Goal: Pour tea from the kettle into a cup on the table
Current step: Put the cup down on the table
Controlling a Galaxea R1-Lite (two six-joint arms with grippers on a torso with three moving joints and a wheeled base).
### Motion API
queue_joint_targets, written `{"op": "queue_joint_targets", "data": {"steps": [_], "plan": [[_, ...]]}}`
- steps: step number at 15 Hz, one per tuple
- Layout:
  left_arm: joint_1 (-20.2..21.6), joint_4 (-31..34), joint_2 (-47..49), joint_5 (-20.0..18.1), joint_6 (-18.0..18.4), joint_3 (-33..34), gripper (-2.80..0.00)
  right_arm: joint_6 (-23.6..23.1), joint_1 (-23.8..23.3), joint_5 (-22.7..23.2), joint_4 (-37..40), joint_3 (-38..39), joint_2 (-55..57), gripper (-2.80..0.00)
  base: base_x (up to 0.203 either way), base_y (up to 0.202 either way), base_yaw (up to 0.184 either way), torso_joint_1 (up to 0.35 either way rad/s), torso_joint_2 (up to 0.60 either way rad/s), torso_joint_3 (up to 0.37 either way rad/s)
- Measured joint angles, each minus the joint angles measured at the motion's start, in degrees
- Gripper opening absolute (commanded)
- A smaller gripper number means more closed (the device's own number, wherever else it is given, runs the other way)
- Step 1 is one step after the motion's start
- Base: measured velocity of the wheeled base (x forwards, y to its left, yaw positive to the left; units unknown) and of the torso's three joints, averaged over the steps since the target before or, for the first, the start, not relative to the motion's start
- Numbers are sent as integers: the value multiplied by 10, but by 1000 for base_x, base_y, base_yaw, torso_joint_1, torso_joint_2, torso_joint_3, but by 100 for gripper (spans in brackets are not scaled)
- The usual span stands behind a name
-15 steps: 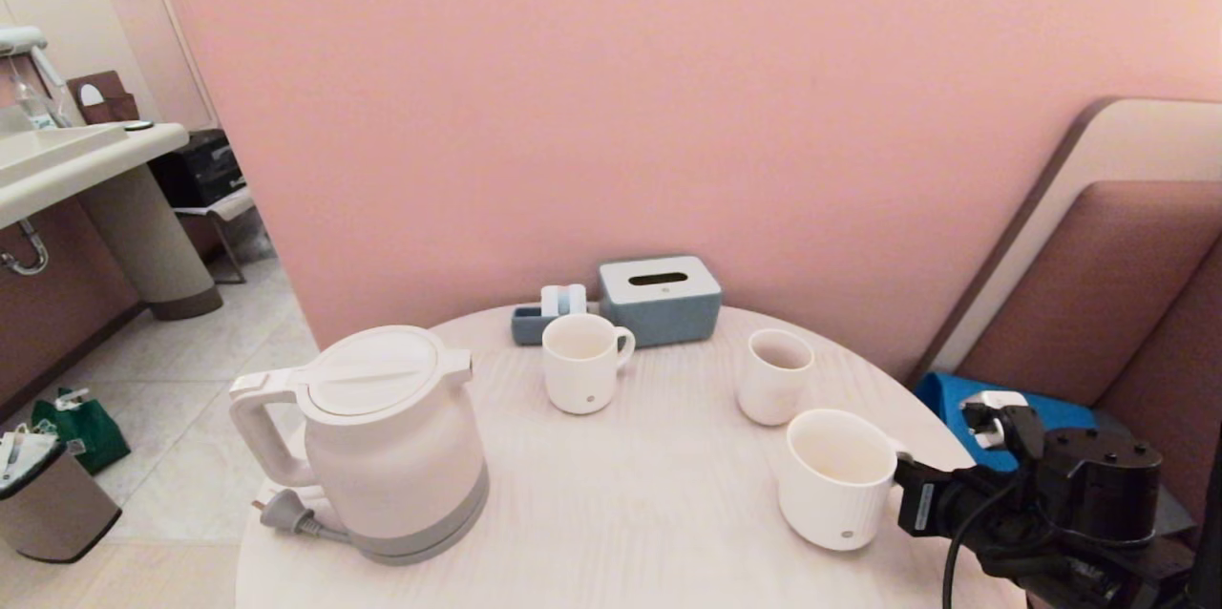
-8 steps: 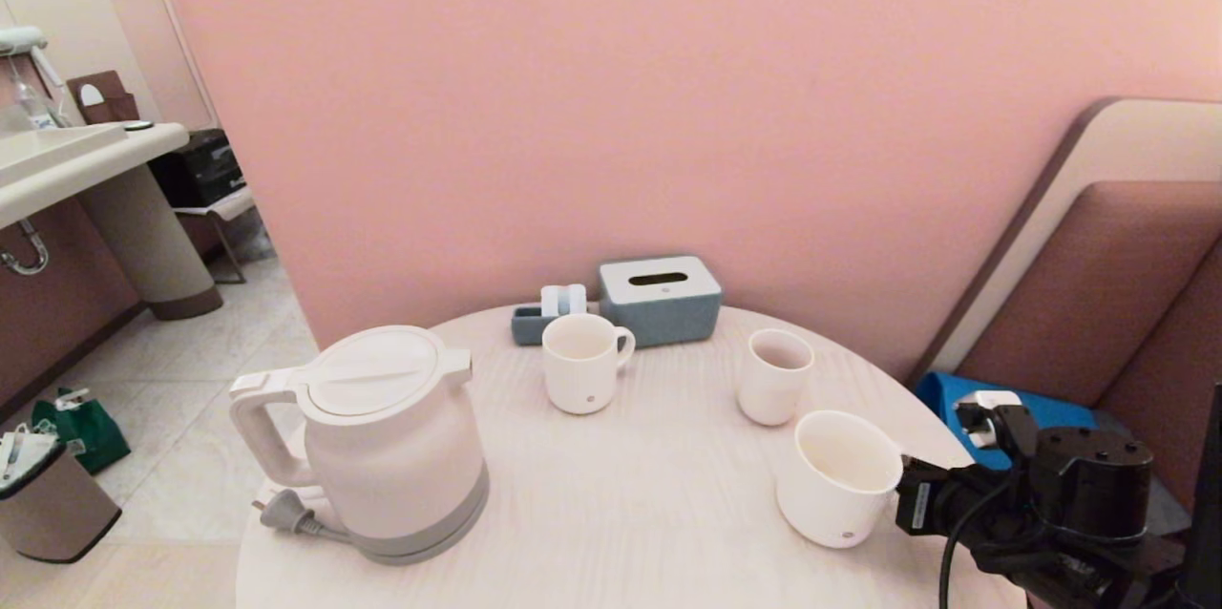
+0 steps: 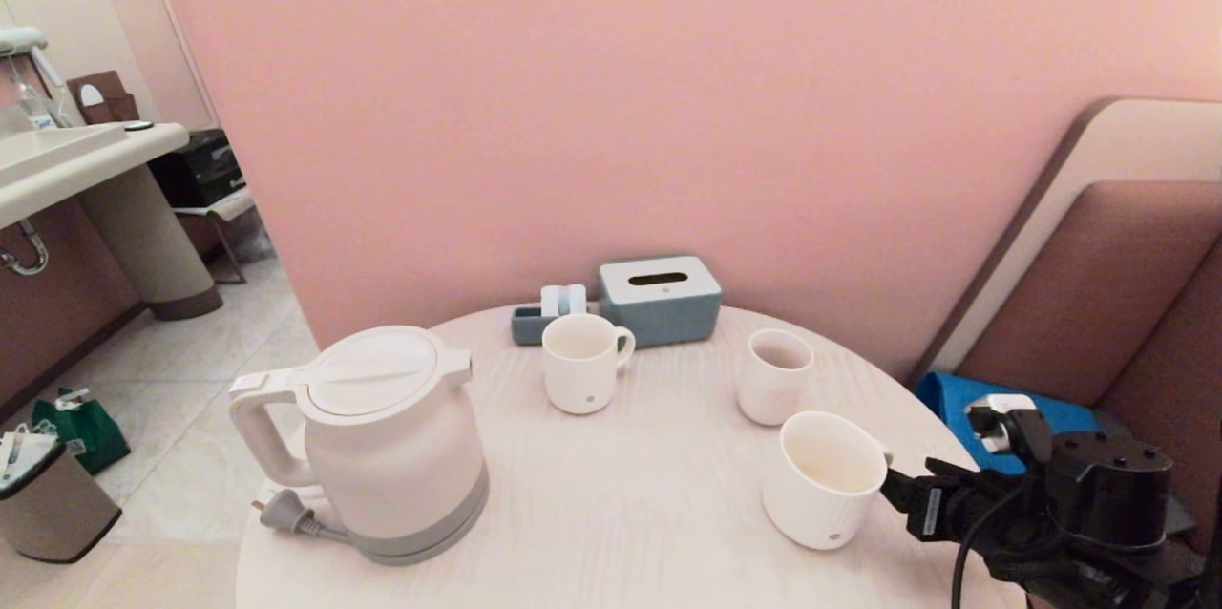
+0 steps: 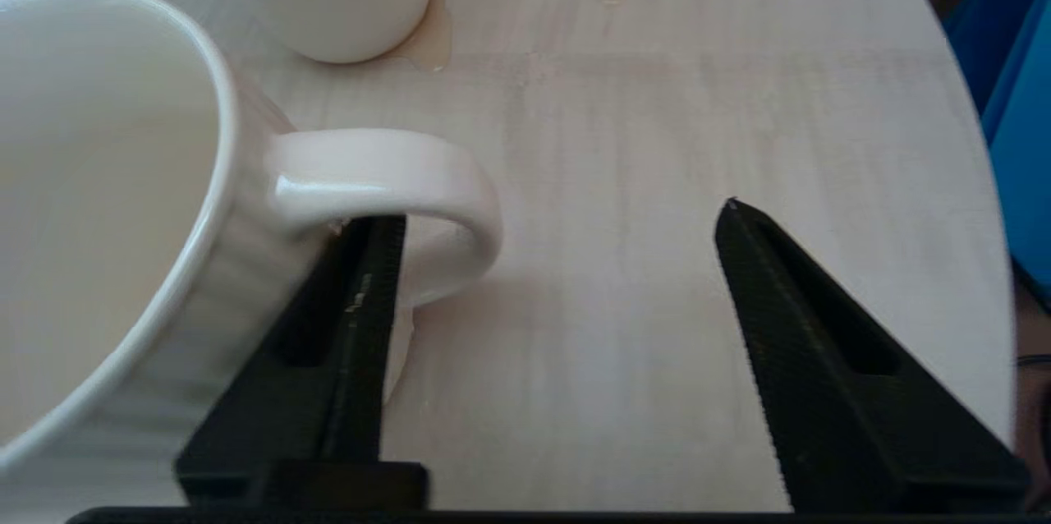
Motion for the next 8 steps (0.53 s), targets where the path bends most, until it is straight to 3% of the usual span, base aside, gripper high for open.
{"op": "queue_joint_targets", "data": {"steps": [8], "plan": [[0, 0, 0, 0, 0, 0, -280, -52, -63, 22, 31, 20, -87, 0, 0, 0, 0, 0, 0, 0]]}}
